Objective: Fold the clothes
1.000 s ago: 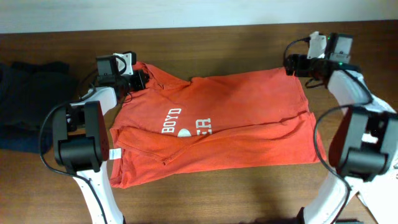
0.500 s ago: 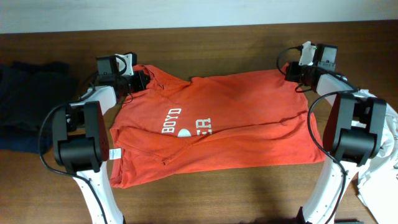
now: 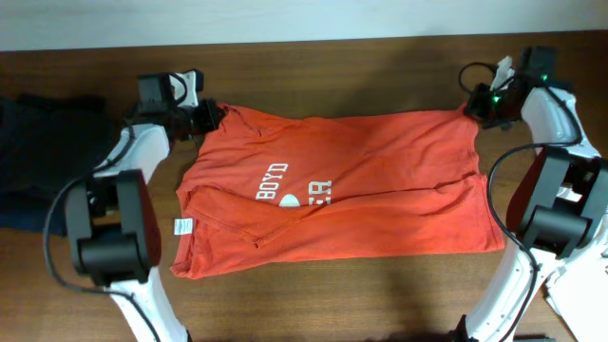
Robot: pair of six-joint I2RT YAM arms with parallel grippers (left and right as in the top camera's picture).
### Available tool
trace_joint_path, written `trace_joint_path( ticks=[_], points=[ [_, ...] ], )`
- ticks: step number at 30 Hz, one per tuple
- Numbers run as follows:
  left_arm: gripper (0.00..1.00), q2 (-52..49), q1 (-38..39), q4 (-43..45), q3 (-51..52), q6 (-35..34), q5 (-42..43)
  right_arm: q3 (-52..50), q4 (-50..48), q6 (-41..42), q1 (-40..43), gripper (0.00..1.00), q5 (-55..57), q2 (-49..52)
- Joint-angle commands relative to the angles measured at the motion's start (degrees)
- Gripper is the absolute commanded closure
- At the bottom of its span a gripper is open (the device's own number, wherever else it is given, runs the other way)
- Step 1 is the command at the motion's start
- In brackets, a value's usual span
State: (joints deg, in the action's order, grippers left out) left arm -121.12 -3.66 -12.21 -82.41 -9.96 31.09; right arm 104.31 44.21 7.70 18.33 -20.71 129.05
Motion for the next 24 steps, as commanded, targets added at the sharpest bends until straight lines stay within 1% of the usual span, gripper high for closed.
trace_joint_path(
  ticks=[1,3,4,6,9,11,14,16,17,19,22,24],
  points=[
    [0.99,7.96,-0.15,-3.1,-0.85,0.61,1.05,6.36,10.75,-1.92,-0.24,0.95,0.35,-2.38],
    [0.99,10.27,-0.15,-5.55,-0.85,0.59,1.07,8.81,17.4,-1.92,-0.26,0.95,1.53,-2.38],
    [0.99,11.37,-0.15,-8.15,-0.85,0.61,1.05,9.9,21.86,-1.92,-0.24,0.96,4.02,-2.38],
    [0.99,13.05,-0.61,-15.1,-0.85,0.63,0.59,10.91,29.68,-1.92,-0.2,0.96,8.98,-2.38],
    [0.99,15.41,-3.23,-24.87,-0.85,1.09,0.63,11.02,38.53,-1.92,-0.2,0.96,15.54,-2.38],
    [0.99,17.9,-5.51,-32.28,-0.85,5.38,0.59,11.02,43.1,-1.95,-0.2,0.96,16.79,-2.38],
    [0.99,20.26,-7.34,-41.03,-0.85,9.77,0.59,11.02,47.71,-1.95,-0.2,0.96,16.92,-2.38],
    [0.99,20.65,-7.65,-49.13,-0.85,12.96,-3.28,10.99,52.3,-3.96,-0.22,0.96,16.94,-2.38],
    [0.99,20.65,-7.65,-52.5,-0.83,14.05,-5.42,10.84,53.18,-5.03,-0.26,0.96,16.94,-2.38],
    [0.99,20.65,-7.65,-56.85,-0.83,16.22,-6.08,9.64,53.18,-5.79,-0.31,0.96,16.92,-2.38],
    [0.99,20.65,-7.65,-62.47,-0.83,17.35,-6.21,3.91,53.18,-5.77,-0.09,0.96,16.92,-3.48],
    [0.99,20.65,-7.65,-66.77,-0.83,17.31,-8.24,-4.2,53.18,-5.79,0.83,0.96,17.25,-6.38]
  ],
)
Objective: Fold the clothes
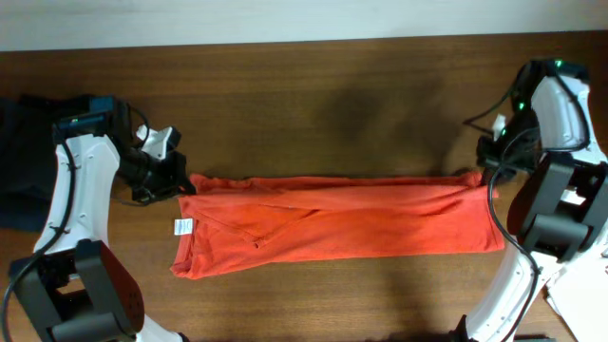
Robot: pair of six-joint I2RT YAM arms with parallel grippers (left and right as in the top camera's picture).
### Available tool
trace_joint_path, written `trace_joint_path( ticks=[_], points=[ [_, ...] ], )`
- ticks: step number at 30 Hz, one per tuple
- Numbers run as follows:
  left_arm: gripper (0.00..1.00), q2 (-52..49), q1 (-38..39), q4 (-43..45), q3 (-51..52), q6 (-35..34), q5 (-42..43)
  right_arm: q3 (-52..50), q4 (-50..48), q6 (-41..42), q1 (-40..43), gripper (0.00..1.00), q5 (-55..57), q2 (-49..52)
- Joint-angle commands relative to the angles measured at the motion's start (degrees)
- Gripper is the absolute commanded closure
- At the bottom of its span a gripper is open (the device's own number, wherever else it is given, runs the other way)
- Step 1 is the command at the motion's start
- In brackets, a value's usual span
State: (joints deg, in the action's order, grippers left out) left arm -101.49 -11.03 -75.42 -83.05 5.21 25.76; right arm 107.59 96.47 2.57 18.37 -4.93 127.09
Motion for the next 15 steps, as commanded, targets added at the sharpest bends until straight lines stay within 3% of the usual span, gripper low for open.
trace_joint_path(
  ticks=[1,6,11,12,13,15],
  points=[
    [0.99,1.03,-0.28,-4.83,-0.17,2.03,-3.08,-10.27,0.9,-0.59,1.33,0.96,2.01,-5.57],
    [0.99,1.03,0.11,-8.26,1.6,1.38,-5.97,-13.51,0.87,-0.17,2.91,0.96,3.04,-6.51],
    [0.98,1.03,0.11,-5.49,6.84,-2.21,-11.61,-15.1,-0.5,3.91,4.22,0.94,7.69,-6.51],
    [0.87,1.03,0.17,-5.11,7.45,-2.19,-11.52,-15.1,-0.94,3.91,4.22,0.78,7.45,-6.51],
    [0.82,1.03,0.39,-5.03,7.72,-2.19,-11.43,-15.12,-1.33,3.91,4.22,0.61,7.37,-6.51],
    [0.71,1.03,0.94,-5.31,7.74,-2.16,-11.45,-15.12,-1.75,3.89,4.22,0.57,7.39,-6.51]
  ],
)
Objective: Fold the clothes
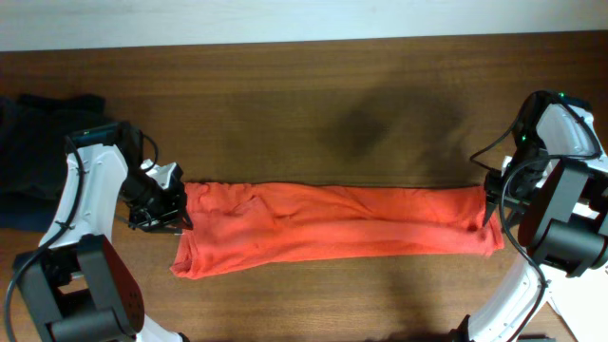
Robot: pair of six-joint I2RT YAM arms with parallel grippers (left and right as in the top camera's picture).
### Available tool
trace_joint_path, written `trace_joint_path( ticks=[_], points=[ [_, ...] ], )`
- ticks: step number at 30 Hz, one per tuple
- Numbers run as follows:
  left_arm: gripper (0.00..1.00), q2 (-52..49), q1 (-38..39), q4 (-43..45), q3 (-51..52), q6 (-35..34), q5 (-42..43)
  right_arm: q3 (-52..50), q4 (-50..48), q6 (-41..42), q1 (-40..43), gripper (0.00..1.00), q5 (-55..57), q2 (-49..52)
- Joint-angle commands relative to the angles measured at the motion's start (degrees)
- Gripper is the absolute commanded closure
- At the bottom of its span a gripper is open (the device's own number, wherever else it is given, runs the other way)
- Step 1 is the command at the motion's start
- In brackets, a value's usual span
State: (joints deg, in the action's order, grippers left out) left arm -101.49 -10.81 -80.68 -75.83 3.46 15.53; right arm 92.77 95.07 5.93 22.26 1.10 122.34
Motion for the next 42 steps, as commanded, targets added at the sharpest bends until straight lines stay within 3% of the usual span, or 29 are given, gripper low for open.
trace_joint_path(
  ticks=[1,7,15,20,28,30,32,33,35,42],
  points=[
    [0.62,1.03,1.03,-0.57,0.52,-0.42,-1.25,-0.31,-0.76,0.52,0.33,0.56,1.36,-1.77],
    [0.62,1.03,1.05,1.01,0.52,-0.42,-1.27,-0.31,-3.02,-2.49,0.33,0.55,0.85,-1.77],
    [0.62,1.03,1.05,10.95,0.52,-0.44,-1.42,-5.7,-12.0,-8.79,0.33,0.21,-3.04,-1.77],
    [0.61,1.03,1.05,12.85,0.52,-0.44,-1.42,-14.1,-23.21,-11.69,0.33,0.19,-3.21,-1.75],
    [0.61,1.03,1.05,13.2,0.52,-0.42,-1.42,-16.85,-27.89,-11.72,0.28,0.36,-3.61,-1.77],
    [0.61,1.03,1.05,13.18,0.52,-0.44,-1.42,-16.85,-28.5,-11.72,0.28,0.5,-3.45,-1.77],
    [0.61,1.03,1.05,13.16,0.52,-0.42,-1.42,-16.85,-29.09,-11.72,0.26,0.71,-3.5,-1.77],
    [0.61,1.03,1.05,13.16,0.52,-0.42,-1.4,-16.85,-29.11,-11.72,0.26,0.73,-3.48,-1.77],
    [0.6,1.03,1.05,13.16,0.52,-0.44,-1.42,-16.48,-28.28,-11.69,0.26,0.62,-3.45,-1.77],
    [0.61,1.03,1.05,13.18,0.52,-0.42,-1.42,-3.93,-17.31,-11.67,0.37,0.55,0.83,-1.79]
  ],
)
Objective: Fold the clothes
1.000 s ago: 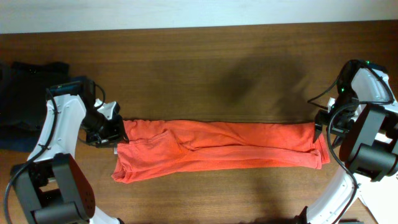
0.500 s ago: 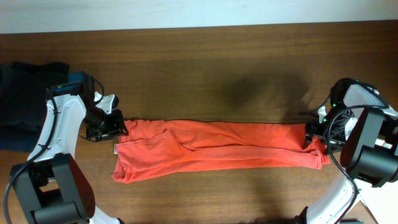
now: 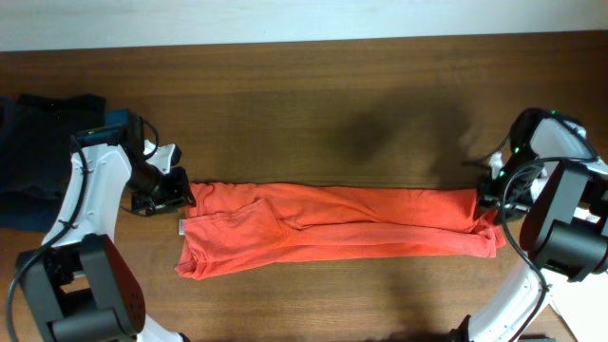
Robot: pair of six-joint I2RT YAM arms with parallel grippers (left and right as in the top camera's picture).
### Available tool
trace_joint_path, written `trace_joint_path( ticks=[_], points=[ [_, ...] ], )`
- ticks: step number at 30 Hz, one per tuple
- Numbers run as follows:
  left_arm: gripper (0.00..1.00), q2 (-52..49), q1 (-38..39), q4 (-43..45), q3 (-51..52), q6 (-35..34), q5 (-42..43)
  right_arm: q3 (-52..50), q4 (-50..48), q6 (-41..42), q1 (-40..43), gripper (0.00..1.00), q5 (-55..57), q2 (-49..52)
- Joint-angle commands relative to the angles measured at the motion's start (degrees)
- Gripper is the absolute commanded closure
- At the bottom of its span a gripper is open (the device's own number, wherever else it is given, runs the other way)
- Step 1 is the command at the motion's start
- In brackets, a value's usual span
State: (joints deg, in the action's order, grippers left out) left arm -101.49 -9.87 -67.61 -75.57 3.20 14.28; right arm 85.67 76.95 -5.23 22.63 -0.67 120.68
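An orange T-shirt [image 3: 342, 228] lies on the wooden table [image 3: 313, 104], folded into a long narrow band running left to right, with its white tag [image 3: 182, 228] showing at the left end. My left gripper [image 3: 180, 197] sits at the band's upper left corner, touching the cloth edge. At the upper right corner is my right gripper [image 3: 486, 195]. Both sets of fingers are hidden under the wrists, so I cannot tell whether they grip the cloth.
A pile of dark clothes [image 3: 33, 152] lies at the far left edge of the table. A white object [image 3: 579, 304] shows at the bottom right corner. The arm bases stand at the table's front left and front right.
Both grippers have shifted slightly toward the far side, staying at the band's upper corners. The left end of the shirt has settled and its white tag shows again.
The shirt first lay spread open, with my grippers at its two far corners. Then the far edge was over the middle of the shirt, halving it. Then both grippers were lower, with the shirt a narrow band. Now the band lies flat, grippers at its upper corners.
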Motion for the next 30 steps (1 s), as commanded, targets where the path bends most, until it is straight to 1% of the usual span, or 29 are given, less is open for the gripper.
trace_joint_path(
  ticks=[1,3,5,7,11,13,15,16,17,21,23,26,27,30],
  points=[
    [0.61,1.03,0.11,0.11,0.26,-0.15,-0.17,3.15,0.72,-0.48,0.0,0.53,3.63,-0.11],
    [0.61,1.03,0.11,0.11,0.26,-0.15,-0.17,2.6,-0.17,-0.5,0.0,0.49,3.76,-0.11],
    [0.61,1.03,0.11,0.09,0.26,-0.15,-0.17,1.09,-1.73,-0.55,0.0,0.39,3.76,-0.04],
    [0.61,1.03,0.11,0.07,0.26,-0.17,-0.17,-2.54,-4.57,-0.57,0.0,0.33,3.82,-0.04],
    [0.61,1.03,0.11,0.11,0.26,-0.17,-0.15,-9.7,-10.56,-0.55,-0.07,0.26,2.45,-0.04],
    [0.6,1.03,0.13,0.13,0.26,-0.17,-0.15,-11.45,-12.72,-0.55,-0.07,0.26,0.07,-0.04],
    [0.61,1.03,0.11,0.13,0.26,-0.17,-0.17,-11.26,-12.87,-0.48,-0.07,0.27,0.04,-0.07],
    [0.6,1.03,0.11,0.11,0.26,-0.17,-0.17,-10.4,-12.0,-0.31,-0.04,0.27,0.04,-0.11],
    [0.61,1.03,0.11,0.11,0.26,-0.15,-0.17,-8.61,-10.1,-0.33,-0.04,0.3,0.04,-0.13],
    [0.61,1.03,0.11,0.11,0.26,-0.15,-0.2,-2.38,-2.95,0.39,-0.04,0.32,0.02,-3.08],
    [0.61,1.03,0.11,0.15,0.26,-0.13,-0.2,-2.34,-1.22,1.2,-0.04,0.31,-1.14,-6.6],
    [0.61,1.03,0.11,0.17,0.26,-0.15,-0.2,-2.62,3.45,1.53,-0.04,0.31,-1.25,-7.52],
    [0.61,1.03,0.11,0.17,0.26,-0.13,-0.2,-3.58,4.13,2.78,-0.04,0.31,-1.22,-7.52],
    [0.61,1.03,0.11,0.15,0.26,-0.15,-0.2,-7.34,2.95,3.89,-0.04,0.31,-0.83,-7.52]
  ],
)
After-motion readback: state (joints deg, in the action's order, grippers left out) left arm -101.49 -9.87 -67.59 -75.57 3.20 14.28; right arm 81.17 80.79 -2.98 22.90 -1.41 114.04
